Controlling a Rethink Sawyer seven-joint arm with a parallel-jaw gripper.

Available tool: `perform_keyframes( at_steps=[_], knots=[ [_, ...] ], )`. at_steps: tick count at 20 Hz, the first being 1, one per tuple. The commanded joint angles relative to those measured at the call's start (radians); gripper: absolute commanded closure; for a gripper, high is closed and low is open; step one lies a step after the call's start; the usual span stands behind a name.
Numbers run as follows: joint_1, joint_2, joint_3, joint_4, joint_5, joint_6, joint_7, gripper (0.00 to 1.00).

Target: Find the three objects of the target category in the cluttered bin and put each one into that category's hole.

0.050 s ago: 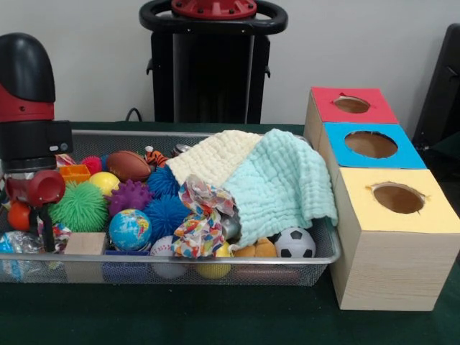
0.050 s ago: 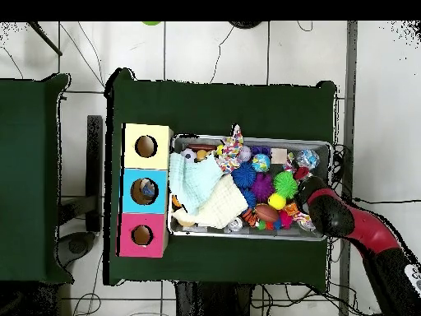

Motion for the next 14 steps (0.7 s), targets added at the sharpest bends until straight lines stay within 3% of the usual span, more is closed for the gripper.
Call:
perform_keyframes(
  at_steps=[1, 14],
  knots=[
    [0.099, 0.219, 0.096, -0.177, -0.096, -0.262, 0.038, 1.0],
    [0.137, 0.187, 0.042, -0.176, -0.073, -0.289, 0.072, 1.0]
  ],
)
